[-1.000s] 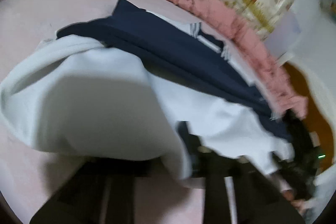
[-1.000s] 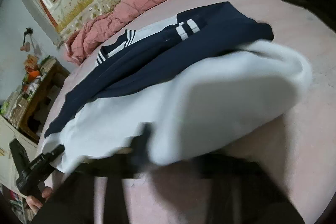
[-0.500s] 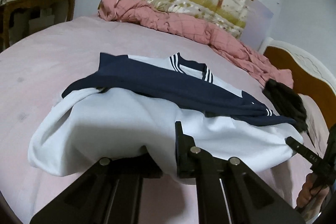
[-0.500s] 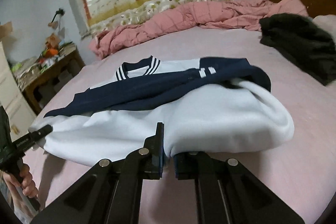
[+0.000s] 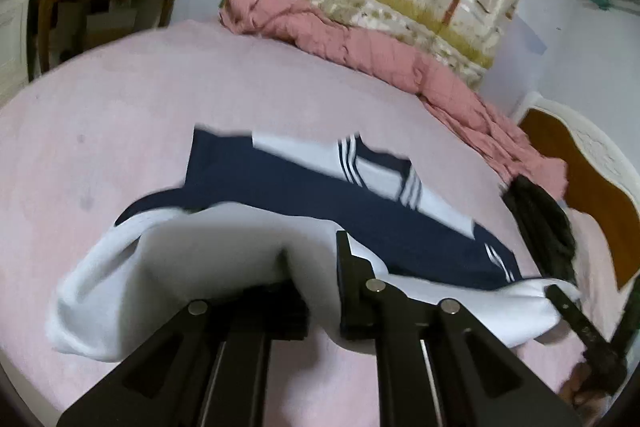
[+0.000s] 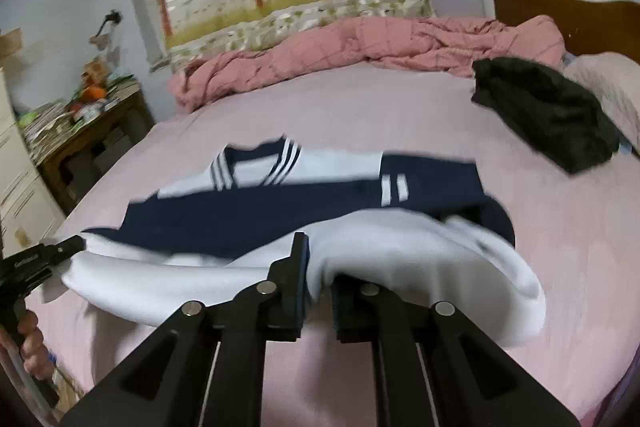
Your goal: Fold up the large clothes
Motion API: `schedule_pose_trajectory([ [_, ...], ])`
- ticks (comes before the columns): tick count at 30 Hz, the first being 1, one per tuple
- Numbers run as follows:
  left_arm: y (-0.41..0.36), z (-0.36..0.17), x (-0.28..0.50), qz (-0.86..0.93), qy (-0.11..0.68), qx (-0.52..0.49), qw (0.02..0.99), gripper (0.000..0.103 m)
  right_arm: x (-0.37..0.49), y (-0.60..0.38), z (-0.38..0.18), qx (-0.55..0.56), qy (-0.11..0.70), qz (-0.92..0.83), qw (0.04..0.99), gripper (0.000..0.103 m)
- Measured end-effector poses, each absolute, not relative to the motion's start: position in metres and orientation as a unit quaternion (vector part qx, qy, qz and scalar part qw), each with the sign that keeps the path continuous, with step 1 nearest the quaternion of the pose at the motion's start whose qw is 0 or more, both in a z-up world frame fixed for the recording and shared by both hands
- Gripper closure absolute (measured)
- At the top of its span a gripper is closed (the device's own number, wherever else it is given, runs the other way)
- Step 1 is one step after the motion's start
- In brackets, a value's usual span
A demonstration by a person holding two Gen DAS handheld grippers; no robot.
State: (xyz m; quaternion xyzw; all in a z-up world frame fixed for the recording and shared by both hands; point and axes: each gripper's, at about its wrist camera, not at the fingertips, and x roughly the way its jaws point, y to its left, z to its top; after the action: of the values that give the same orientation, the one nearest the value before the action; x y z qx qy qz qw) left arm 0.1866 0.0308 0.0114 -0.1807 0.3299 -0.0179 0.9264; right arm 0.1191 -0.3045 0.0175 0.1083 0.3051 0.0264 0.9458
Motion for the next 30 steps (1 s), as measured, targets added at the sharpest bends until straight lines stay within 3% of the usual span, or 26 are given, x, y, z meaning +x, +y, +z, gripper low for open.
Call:
schedule_pose_trajectory([
  [5,0.017,0.007,0.283,0.004,0.367,-0.150,0.918,0.091,0.220,-0.302,0.027,0.109,0.333,0.007,0.936,0.094],
  [11,0.020,-0.041,0.375,0.018,0.443,-0.150,0.884,0.090,0.318,-0.318,-0.012,0.147,0.376,0.004,0.915,0.094],
  [16,0.018,-0.067,0.397,0.017,0.456,-0.140,0.879,0.087,0.364,-0.316,-0.041,0.130,0.403,0.005,0.906,0.094],
  [22,0.006,-0.070,0.385,0.023,0.431,-0.092,0.898,0.086,0.361,-0.319,-0.055,0.137,0.397,0.017,0.908,0.090],
  [23,0.005,-0.067,0.381,0.022,0.424,-0.081,0.902,0.083,0.360,-0.319,-0.054,0.135,0.398,0.021,0.907,0.088],
  [25,0.004,-0.062,0.371,0.021,0.407,-0.054,0.912,0.058,0.353,-0.321,-0.049,0.133,0.395,0.034,0.908,0.074],
  [26,0.005,-0.059,0.363,0.018,0.392,-0.045,0.919,0.037,0.346,-0.324,-0.046,0.135,0.387,0.037,0.912,0.068],
  [27,0.007,-0.054,0.352,0.005,0.376,-0.040,0.926,0.024,0.336,-0.328,-0.041,0.139,0.372,0.046,0.917,0.053],
  [28,0.008,-0.051,0.346,0.005,0.370,-0.034,0.928,0.018,0.327,-0.331,-0.036,0.140,0.357,0.049,0.922,0.037],
  [30,0.014,-0.041,0.329,0.007,0.344,-0.025,0.939,0.005,0.304,-0.340,-0.025,0.121,0.322,0.044,0.938,0.032],
])
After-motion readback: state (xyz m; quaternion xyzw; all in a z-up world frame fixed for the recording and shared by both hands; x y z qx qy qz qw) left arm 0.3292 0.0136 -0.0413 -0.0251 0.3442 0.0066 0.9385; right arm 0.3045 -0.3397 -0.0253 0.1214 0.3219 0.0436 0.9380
